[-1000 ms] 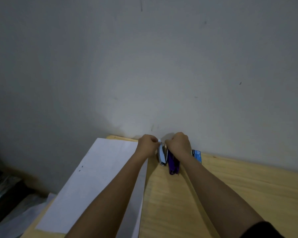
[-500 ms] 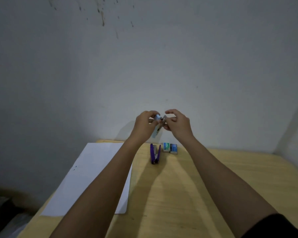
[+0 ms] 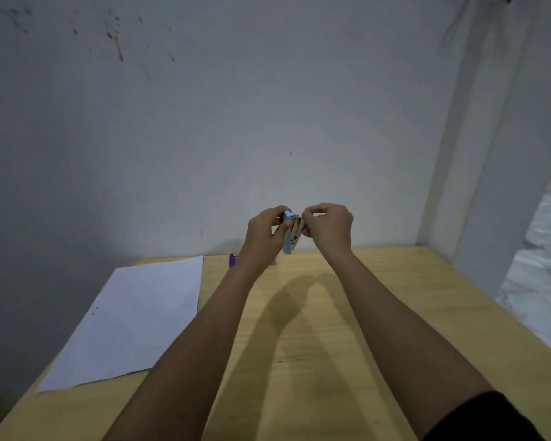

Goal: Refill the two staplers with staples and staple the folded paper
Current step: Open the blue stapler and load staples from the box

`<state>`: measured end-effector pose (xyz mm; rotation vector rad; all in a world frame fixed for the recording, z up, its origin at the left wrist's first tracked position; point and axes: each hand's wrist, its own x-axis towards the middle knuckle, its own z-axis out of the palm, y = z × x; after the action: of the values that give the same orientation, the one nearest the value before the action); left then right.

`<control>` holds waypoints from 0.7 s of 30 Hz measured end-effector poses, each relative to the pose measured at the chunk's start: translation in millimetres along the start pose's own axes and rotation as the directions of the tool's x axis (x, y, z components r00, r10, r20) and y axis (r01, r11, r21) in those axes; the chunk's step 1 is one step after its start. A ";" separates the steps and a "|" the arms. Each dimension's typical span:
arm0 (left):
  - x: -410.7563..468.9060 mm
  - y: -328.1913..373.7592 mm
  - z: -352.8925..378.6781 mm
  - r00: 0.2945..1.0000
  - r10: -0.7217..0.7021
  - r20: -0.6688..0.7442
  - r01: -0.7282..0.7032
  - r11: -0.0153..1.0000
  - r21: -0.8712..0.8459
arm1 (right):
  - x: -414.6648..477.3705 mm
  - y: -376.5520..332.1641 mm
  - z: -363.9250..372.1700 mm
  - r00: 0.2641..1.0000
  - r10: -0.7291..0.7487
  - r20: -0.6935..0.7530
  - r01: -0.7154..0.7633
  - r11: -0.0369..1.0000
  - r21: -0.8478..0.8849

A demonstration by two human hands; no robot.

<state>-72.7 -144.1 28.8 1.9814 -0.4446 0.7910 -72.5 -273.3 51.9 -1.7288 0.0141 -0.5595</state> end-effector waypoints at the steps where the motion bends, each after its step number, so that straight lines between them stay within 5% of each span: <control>1: -2.7 2.7 -0.6 0.998 -0.040 -0.056 0.036 0.996 -0.079 | 1.4 3.7 -8.9 0.997 0.056 -0.046 -0.054 0.997 0.050; 4: -6.0 7.2 -11.5 0.966 -0.232 -0.118 0.150 0.867 -0.475 | 2.1 16.7 -35.2 0.955 0.283 -0.085 -0.237 0.905 0.354; 9: -18.3 13.0 0.9 0.875 -0.479 -0.073 0.193 0.483 -0.854 | -19.4 28.1 -36.6 0.863 0.497 0.094 -0.383 0.521 0.763; 12: -37.5 -0.3 11.5 0.791 -0.611 -0.031 0.225 0.338 -0.914 | -28.0 43.8 -32.9 0.858 0.510 0.058 -0.379 0.553 0.742; 15: -46.9 -15.6 15.4 0.741 -0.671 -0.027 0.381 0.453 -0.806 | -27.9 57.1 -31.7 0.885 0.466 -0.017 -0.326 0.644 0.692; 18: -46.8 -20.3 20.2 0.787 -0.597 -0.155 0.535 0.785 -0.312 | -24.8 60.0 -30.9 0.898 0.428 -0.105 -0.269 0.721 0.639; 21: -43.5 -14.7 20.5 0.930 -0.311 -0.194 0.345 0.922 0.177 | -22.2 60.3 -28.2 0.907 0.400 -0.128 -0.255 0.766 0.590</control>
<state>-88.4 -154.6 -17.8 2.0894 0.0741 0.7985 -85.1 -307.1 -8.3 -1.0325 0.3023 -0.4508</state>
